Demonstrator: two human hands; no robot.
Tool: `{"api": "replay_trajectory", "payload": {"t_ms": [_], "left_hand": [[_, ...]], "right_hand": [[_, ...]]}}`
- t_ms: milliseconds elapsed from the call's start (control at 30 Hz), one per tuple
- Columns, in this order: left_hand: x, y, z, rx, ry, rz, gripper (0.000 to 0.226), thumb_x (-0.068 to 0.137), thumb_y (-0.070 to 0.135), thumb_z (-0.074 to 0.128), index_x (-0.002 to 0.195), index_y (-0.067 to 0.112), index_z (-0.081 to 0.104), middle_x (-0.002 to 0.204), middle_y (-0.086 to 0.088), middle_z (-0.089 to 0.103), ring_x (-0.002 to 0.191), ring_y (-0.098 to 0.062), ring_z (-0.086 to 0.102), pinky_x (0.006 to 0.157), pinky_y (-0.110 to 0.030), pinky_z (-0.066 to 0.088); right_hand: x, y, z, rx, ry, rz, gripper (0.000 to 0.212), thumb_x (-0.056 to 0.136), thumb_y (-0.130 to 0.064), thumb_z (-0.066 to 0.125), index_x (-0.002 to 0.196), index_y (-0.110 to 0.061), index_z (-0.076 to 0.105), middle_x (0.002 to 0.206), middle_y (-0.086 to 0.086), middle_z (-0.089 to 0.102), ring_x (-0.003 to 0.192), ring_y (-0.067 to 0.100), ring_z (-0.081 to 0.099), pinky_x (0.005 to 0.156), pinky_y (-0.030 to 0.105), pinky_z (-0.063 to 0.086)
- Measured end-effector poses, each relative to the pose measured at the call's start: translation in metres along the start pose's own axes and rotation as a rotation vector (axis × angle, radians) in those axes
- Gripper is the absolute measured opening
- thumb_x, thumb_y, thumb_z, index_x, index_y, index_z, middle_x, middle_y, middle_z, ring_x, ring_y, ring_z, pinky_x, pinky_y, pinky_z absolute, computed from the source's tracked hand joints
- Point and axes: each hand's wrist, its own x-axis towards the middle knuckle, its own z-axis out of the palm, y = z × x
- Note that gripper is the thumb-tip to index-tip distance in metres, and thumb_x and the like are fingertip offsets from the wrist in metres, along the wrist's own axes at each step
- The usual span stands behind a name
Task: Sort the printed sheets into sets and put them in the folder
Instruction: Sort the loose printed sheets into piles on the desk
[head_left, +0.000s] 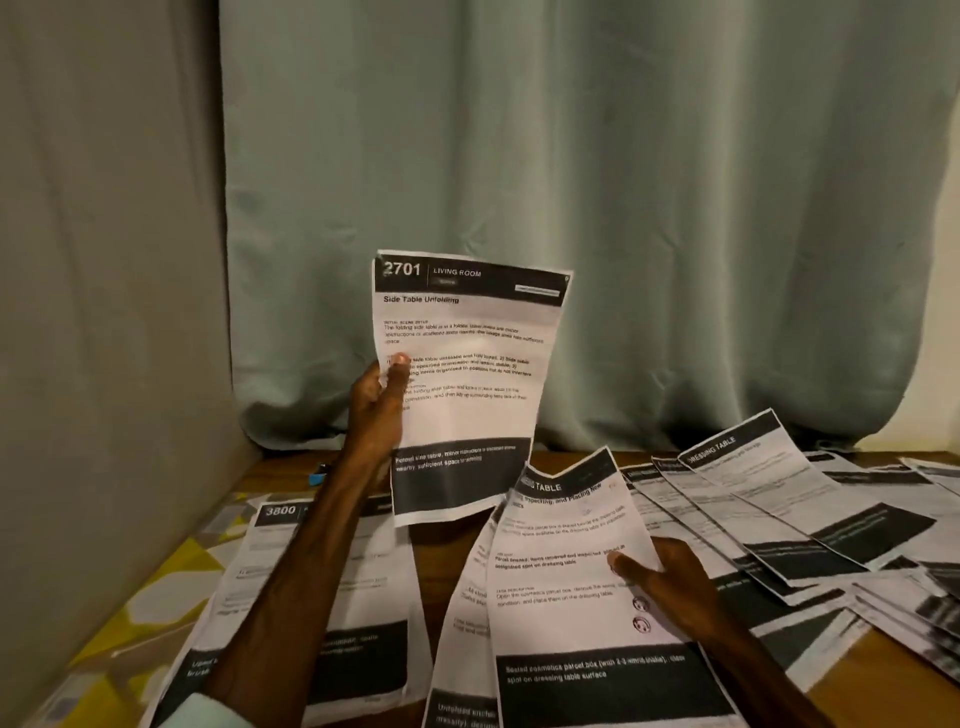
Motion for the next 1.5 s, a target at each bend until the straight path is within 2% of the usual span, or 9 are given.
{"api": "replay_trajectory", "payload": {"t_ms": [200, 333, 400, 500, 600, 667, 833, 1067, 1500], "left_hand": [[0.001, 0.006, 0.012, -0.099, -0.004, -0.025, 0.029, 0.101, 0.036, 0.057, 0.122, 0.018, 0.064, 0.108, -0.005, 0.078, 0.094, -0.027, 0.076, 0.078, -0.043, 0.063], [0.003, 0.018, 0.016, -0.096, 0.018, 0.021, 0.025, 0.102, 0.033, 0.056, 0.12, 0.019, 0.066, 0.105, -0.001, 0.078, 0.09, -0.021, 0.077, 0.07, -0.034, 0.063], [0.004, 0.021, 0.02, -0.042, 0.004, 0.034, 0.02, 0.103, 0.033, 0.055, 0.115, 0.021, 0.067, 0.099, 0.003, 0.079, 0.085, -0.018, 0.077, 0.066, -0.03, 0.062], [-0.005, 0.009, 0.028, 0.036, -0.07, -0.019, 0.023, 0.102, 0.035, 0.055, 0.115, 0.019, 0.066, 0.101, -0.002, 0.079, 0.087, -0.025, 0.077, 0.072, -0.038, 0.063], [-0.021, -0.017, 0.038, 0.053, -0.144, -0.082, 0.025, 0.103, 0.034, 0.054, 0.116, 0.017, 0.067, 0.104, -0.003, 0.079, 0.092, -0.026, 0.077, 0.079, -0.04, 0.063], [-0.031, -0.033, 0.044, 0.068, -0.181, -0.127, 0.024, 0.103, 0.032, 0.054, 0.114, 0.017, 0.068, 0.103, -0.003, 0.079, 0.091, -0.024, 0.077, 0.078, -0.037, 0.063], [-0.043, -0.054, 0.053, 0.093, -0.235, -0.186, 0.022, 0.103, 0.032, 0.055, 0.111, 0.019, 0.069, 0.105, -0.004, 0.078, 0.092, -0.023, 0.077, 0.078, -0.035, 0.063], [-0.049, -0.059, 0.051, 0.116, -0.216, -0.17, 0.029, 0.103, 0.032, 0.056, 0.121, 0.013, 0.068, 0.109, -0.005, 0.077, 0.095, -0.022, 0.076, 0.079, -0.033, 0.063], [-0.049, -0.058, 0.048, 0.154, -0.238, -0.143, 0.024, 0.105, 0.035, 0.053, 0.119, 0.02, 0.066, 0.111, -0.001, 0.076, 0.095, -0.02, 0.076, 0.082, -0.036, 0.063]], "right_hand": [[0.002, -0.005, -0.003, 0.057, 0.0, 0.053, 0.028, 0.089, -0.016, 0.072, 0.112, 0.0, 0.068, 0.097, 0.018, 0.077, 0.092, 0.039, 0.074, 0.088, 0.061, 0.057], [0.001, 0.0, -0.002, 0.05, -0.018, 0.029, 0.085, 0.048, -0.067, 0.088, 0.108, -0.009, 0.072, 0.094, 0.017, 0.077, 0.09, 0.041, 0.074, 0.083, 0.057, 0.06], [0.004, 0.01, -0.003, 0.107, -0.021, 0.0, 0.096, 0.038, -0.07, 0.092, 0.107, -0.006, 0.073, 0.096, 0.023, 0.076, 0.093, 0.05, 0.07, 0.085, 0.065, 0.056], [-0.006, -0.008, -0.003, 0.163, -0.015, -0.01, 0.077, 0.062, -0.05, 0.092, 0.116, 0.001, 0.068, 0.101, 0.021, 0.076, 0.095, 0.042, 0.074, 0.085, 0.06, 0.058], [-0.011, -0.021, -0.005, 0.19, 0.087, 0.014, 0.028, 0.091, -0.015, 0.07, 0.114, 0.002, 0.067, 0.089, 0.016, 0.078, 0.08, 0.032, 0.077, 0.064, 0.041, 0.062], [-0.01, -0.023, -0.01, 0.229, 0.194, 0.035, 0.018, 0.094, -0.014, 0.068, 0.108, -0.002, 0.068, 0.083, 0.015, 0.078, 0.072, 0.031, 0.077, 0.053, 0.035, 0.06], [-0.01, -0.023, -0.018, 0.321, 0.305, 0.025, 0.031, 0.087, -0.03, 0.076, 0.11, -0.01, 0.068, 0.09, 0.016, 0.078, 0.081, 0.039, 0.076, 0.08, 0.061, 0.06], [-0.017, -0.03, -0.023, 0.417, 0.391, 0.015, 0.019, 0.091, -0.021, 0.074, 0.106, -0.011, 0.069, 0.085, 0.008, 0.079, 0.071, 0.027, 0.077, 0.051, 0.031, 0.059], [-0.013, -0.027, -0.022, 0.46, 0.44, 0.017, 0.014, 0.092, -0.02, 0.075, 0.104, -0.016, 0.07, 0.092, 0.006, 0.079, 0.078, 0.027, 0.077, 0.059, 0.035, 0.062]]}}
